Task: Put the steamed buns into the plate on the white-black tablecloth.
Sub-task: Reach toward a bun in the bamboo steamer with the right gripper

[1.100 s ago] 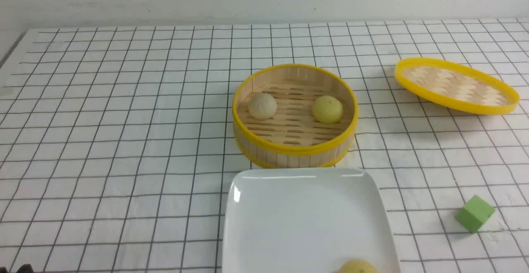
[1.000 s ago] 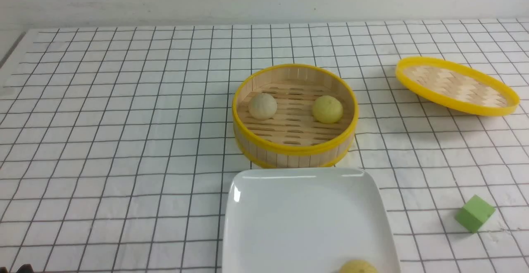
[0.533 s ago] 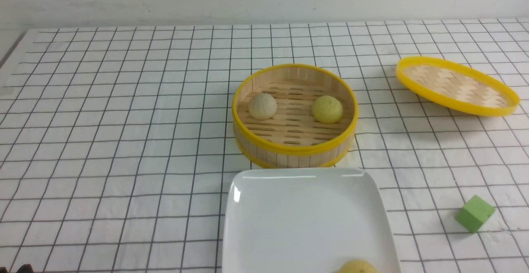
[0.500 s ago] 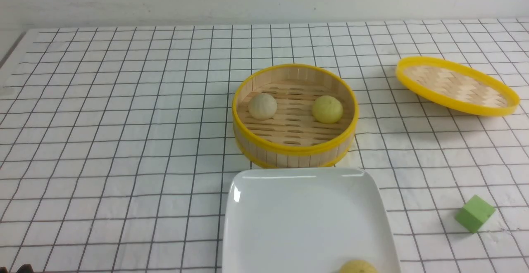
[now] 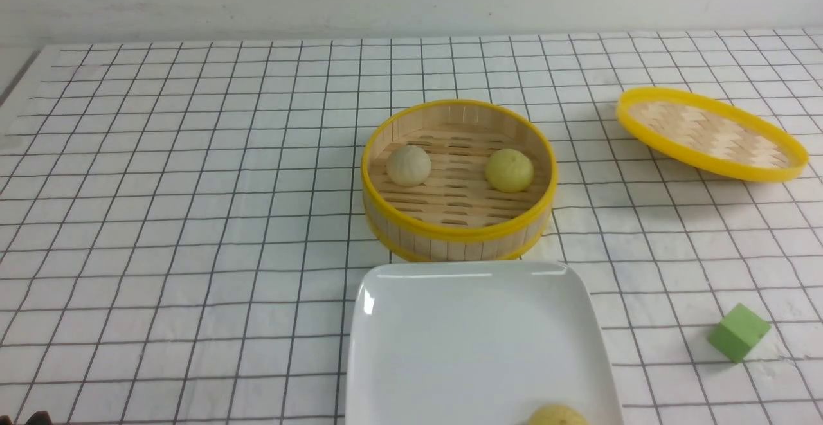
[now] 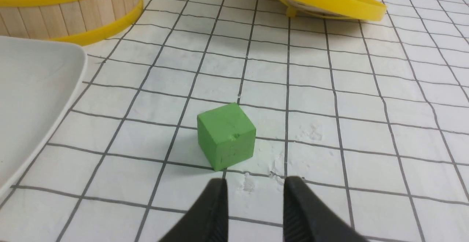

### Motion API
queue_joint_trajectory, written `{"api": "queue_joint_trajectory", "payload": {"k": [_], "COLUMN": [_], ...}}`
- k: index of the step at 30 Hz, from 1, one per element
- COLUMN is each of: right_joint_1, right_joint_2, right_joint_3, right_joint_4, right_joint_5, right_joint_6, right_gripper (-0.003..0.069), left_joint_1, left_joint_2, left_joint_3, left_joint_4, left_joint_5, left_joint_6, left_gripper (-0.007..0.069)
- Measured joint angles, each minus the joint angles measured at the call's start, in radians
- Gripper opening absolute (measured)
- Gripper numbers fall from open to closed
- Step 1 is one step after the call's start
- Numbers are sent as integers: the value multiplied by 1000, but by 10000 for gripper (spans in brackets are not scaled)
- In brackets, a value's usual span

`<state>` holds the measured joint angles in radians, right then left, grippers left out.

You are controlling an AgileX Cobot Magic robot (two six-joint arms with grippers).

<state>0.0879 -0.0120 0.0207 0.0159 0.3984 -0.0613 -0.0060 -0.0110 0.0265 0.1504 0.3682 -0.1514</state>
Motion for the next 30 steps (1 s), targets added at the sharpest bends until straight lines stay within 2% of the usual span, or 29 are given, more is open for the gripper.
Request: {"api": "queue_joint_trajectory", "payload": {"k": [11,14,17,19,20,22,25,30], "right_joint_1": [0,0,0,0,0,0,0,0], "right_joint_2": [0,0,0,0,0,0,0,0], "right_joint_3": [0,0,2,5,5,5,5,5], "right_joint_4": [-2,19,152,311,327,525,641,697], "right_joint_5": [0,-4,-22,-47,-51,-93,-128,-162], "right_joint_6": [0,15,97,191,191,291,322,329], "right_gripper": [240,240,240,240,240,240,240,240], "left_joint_1": [0,0,0,0,0,0,0,0], "left_joint_2": [0,0,0,0,0,0,0,0], "left_joint_3": [0,0,-1,-1,-1,1,1,1], "left_joint_4": [30,-27,-229,-365,-396,-553,-613,-621], "left_joint_5": [1,1,1,2,2,7,-1,-54], "left_joint_6": [-2,-71,-263,-390,-436,-585,-672,-693], "left_gripper": [241,241,241,241,241,241,241,218]}}
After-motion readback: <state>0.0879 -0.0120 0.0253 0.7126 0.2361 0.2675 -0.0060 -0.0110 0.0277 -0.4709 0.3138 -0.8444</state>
